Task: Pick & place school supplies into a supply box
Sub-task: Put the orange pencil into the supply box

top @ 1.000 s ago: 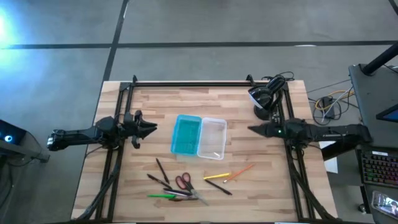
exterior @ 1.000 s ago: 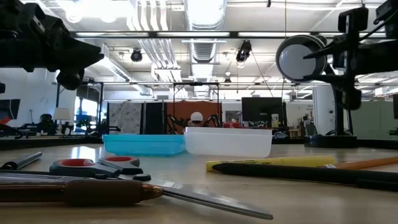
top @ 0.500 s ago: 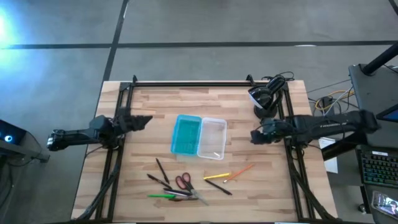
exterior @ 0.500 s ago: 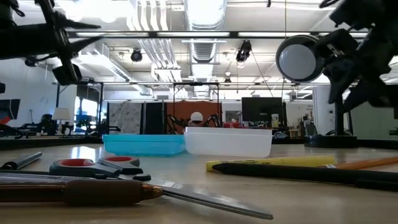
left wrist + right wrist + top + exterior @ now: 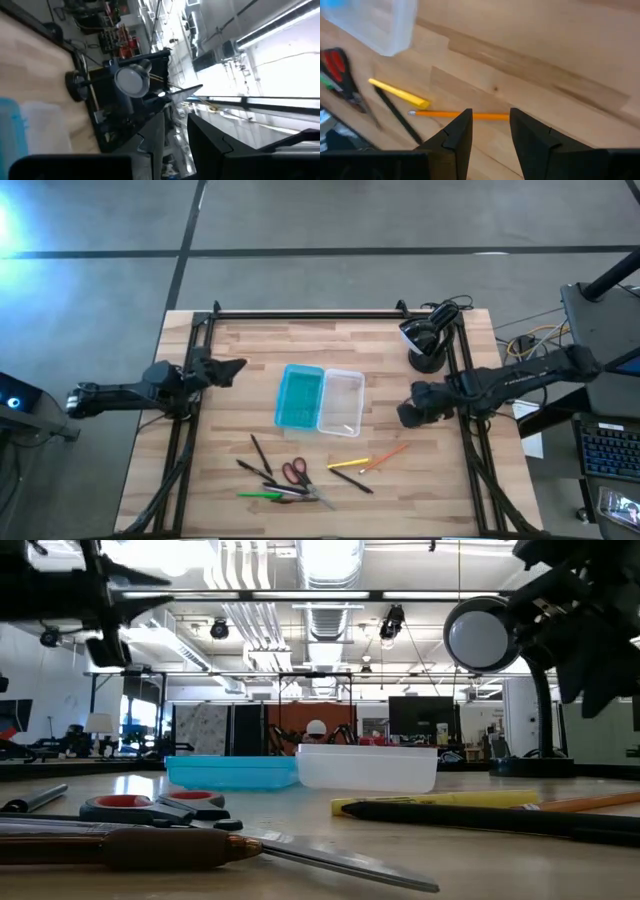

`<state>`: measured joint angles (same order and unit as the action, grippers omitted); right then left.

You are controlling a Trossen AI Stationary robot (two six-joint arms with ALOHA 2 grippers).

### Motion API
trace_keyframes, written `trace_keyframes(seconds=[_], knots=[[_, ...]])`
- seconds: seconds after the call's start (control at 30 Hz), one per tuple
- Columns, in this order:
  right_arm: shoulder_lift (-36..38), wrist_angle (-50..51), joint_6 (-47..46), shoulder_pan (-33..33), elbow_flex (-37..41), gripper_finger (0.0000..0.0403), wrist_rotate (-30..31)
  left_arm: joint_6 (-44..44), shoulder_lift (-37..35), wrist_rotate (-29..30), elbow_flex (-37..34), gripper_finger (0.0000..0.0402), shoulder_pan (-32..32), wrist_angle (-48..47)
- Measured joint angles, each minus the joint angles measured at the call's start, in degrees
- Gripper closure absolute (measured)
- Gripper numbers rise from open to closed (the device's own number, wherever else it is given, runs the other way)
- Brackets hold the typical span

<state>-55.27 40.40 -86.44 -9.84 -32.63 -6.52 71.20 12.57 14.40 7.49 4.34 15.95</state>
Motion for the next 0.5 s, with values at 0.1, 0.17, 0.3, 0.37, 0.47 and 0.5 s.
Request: trace_keyframes(seconds=[0.1,0.17,0.3,0.37,0.47,0.5], knots=[[0.0,0.3,-3.2,-3.9,0.5,0.0280,2.1,-4.1,8.3,-2.2,7.0,0.0335,-0.1,-4.7],[0.1,0.3,-3.2,-5.9,0.8,0.0280,3.0,-7.1,14.9,-4.0,12.0,0.0335,-0.1,-8.6],[0.7,2.8,-1.7,-8.9,0.9,0.0280,4.0,-11.2,29.6,-7.1,20.1,0.0335,-0.8,-14.6],[1.2,3.9,-1.2,-10.6,1.0,0.0280,4.5,-12.7,36.4,-7.4,23.5,0.0335,-2.4,-14.4],[2.1,3.9,-1.8,-14.1,1.0,0.0280,7.7,-19.0,46.3,-7.4,28.7,0.0335,-6.4,-15.3],[2.3,3.9,-2.4,-15.3,1.1,0.0280,9.1,-21.2,49.0,-6.8,30.8,0.0335,-7.9,-15.5]])
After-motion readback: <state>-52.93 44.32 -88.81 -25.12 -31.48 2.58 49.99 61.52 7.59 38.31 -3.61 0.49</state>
